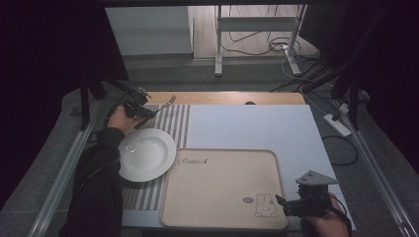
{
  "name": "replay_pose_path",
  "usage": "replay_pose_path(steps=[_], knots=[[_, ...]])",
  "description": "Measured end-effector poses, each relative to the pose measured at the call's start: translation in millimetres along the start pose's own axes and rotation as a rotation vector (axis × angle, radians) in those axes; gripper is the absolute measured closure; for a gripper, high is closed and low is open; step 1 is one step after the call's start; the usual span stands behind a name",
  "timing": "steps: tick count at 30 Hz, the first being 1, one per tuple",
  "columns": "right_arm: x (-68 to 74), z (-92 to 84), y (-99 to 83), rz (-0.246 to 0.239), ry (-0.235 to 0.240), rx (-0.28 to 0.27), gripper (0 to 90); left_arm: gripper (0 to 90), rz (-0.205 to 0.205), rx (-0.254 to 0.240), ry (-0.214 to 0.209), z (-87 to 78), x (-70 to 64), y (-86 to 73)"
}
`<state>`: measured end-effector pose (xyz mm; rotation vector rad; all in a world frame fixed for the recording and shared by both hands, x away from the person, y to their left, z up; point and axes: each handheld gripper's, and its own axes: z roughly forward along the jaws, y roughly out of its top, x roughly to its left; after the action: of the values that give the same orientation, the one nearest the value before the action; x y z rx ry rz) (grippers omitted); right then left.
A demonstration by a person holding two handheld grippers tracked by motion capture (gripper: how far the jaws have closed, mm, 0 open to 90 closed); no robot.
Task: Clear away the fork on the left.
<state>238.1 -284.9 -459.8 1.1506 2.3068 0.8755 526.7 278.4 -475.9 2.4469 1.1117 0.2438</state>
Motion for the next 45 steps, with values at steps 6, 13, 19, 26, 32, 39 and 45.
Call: replay_pose_path(steps=[6,13,19,26,32,39,45], knots=[[0.2,-0.5,-0.2,-0.002,-0.003,-0.006,0.0,77.9,0.011,0.001,-0.034,-6.7,-12.8,-0.1],[0.5,-0.7,-0.3,-0.006,-0.003,-0.007,0.0,77.9,0.003,-0.007,-0.059,-9.8,-30.1,-10.8],[0.9,-0.6,-0.1,-0.005,-0.003,-0.005,0.0,77.9,0.003,-0.022,-0.068,-14.5,-44.2,-21.3],[1.2,-0.6,0.0,-0.006,-0.007,-0.004,0.0,77.9,-0.008,-0.038,-0.081,-19.0,-62.6,-35.0],[1.5,-0.6,0.0,-0.012,-0.008,-0.005,0.0,77.9,-0.001,-0.06,-0.096,-23.4,-82.0,-42.2],[1.3,-1.2,-0.3,-0.01,-0.007,-0.009,0.0,77.9,0.008,-0.069,-0.102,-25.6,-100.6,-50.0],[1.9,-2.0,-0.6,-0.014,-0.009,-0.019,0.0,77.8,0.015,-0.071,-0.108,-29.1,-121.0,-62.4]])
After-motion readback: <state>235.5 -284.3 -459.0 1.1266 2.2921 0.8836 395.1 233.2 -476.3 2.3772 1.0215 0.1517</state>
